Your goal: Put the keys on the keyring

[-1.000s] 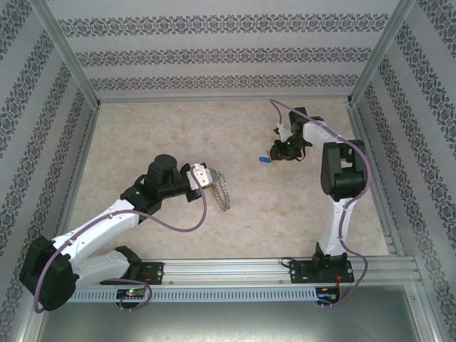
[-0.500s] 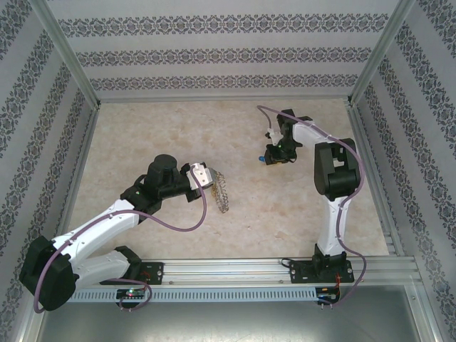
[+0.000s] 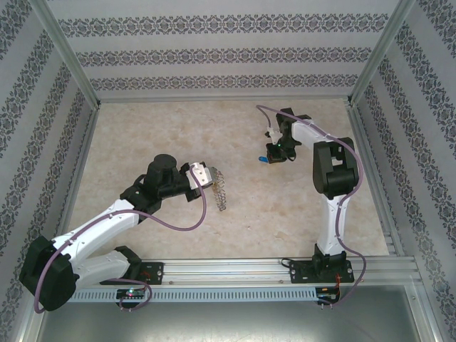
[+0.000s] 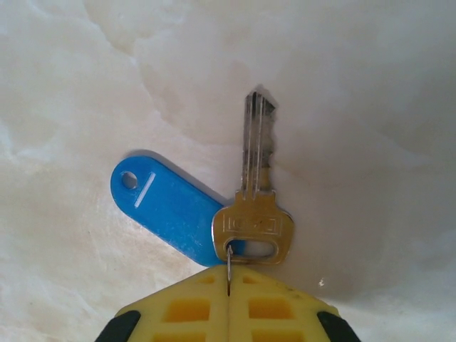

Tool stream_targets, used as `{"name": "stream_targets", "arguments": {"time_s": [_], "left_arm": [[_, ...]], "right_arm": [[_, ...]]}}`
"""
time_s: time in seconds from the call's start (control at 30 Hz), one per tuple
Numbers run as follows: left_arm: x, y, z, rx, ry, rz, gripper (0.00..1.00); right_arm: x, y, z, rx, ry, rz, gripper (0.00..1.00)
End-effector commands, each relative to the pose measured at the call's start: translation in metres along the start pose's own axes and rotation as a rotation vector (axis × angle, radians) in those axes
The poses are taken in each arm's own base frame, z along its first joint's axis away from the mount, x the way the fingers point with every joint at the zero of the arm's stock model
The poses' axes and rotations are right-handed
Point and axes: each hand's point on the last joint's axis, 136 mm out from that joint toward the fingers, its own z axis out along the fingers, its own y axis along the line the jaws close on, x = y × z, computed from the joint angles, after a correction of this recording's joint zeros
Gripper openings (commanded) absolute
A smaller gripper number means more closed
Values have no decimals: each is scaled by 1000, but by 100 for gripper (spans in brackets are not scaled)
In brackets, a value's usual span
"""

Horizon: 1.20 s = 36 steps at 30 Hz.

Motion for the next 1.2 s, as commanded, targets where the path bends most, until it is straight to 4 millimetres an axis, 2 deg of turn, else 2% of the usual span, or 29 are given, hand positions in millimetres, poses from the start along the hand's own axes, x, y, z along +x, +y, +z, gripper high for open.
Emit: {"name": "stream_targets", "arguments": {"time_s": [0.0,0.1,0.23,0.5,0.7,0.9,1.17], "left_arm": [[-10,8,-3,-28,-42,-5,0],[-10,8,-3,-28,-41,-3,0],[-13,4,-4,-6,-57,20,0],[-14,-7,-1,76,-51,63,0],[-18,-11,0,107,-69,64,0],[-20,-11,3,121,-74,69,0],[-13,-13,9,149,-44,136,0]], "right_arm": [[-2,7,-5,-13,-9,-31,0],[-2,11,-13,24,-44,-97,0],[-4,16,-35,112,-161,-217,0],[13,71,-91,65,-482,-615,0],[39,116,-120,-42,-593,-829,0],[68,163,-145,-193,-671,-939,0],[107,204,-161,-376,-599,-965,0]]}}
